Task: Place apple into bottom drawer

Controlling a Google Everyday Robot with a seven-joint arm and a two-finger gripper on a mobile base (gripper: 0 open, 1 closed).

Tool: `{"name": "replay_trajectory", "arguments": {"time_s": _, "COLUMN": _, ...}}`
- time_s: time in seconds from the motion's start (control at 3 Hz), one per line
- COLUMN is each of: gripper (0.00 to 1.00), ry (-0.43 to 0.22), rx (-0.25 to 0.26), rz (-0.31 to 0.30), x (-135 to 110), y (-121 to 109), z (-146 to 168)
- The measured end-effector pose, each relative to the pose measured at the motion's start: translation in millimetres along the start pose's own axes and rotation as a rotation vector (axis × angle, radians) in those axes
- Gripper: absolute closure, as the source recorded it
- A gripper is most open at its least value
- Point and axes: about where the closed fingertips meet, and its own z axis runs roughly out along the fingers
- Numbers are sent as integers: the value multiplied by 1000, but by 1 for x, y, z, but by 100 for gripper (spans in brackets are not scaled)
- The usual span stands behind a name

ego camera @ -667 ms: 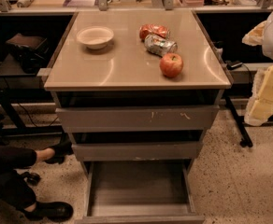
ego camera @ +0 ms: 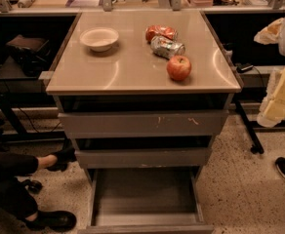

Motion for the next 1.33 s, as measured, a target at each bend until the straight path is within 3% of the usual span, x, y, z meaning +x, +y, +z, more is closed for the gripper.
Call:
{"name": "replay_trajectory", "arguments": {"time_s": 0.33, "gripper": 0, "ry": -151, "rx": 38, "rz": 5, "x": 14, "y": -38, "z": 2}}
{"name": "replay_trajectory", "arguments": {"time_s": 1.0, "gripper": 0, "ry": -580, "rx": 31, "rz": 31, "x": -14, "y": -134, "z": 34}}
{"name": "replay_trajectory", "arguments": {"time_s": 1.33, "gripper": 0, "ry": -619, "rx": 33, "rz": 38, "x": -16, "y": -143, "z": 35}}
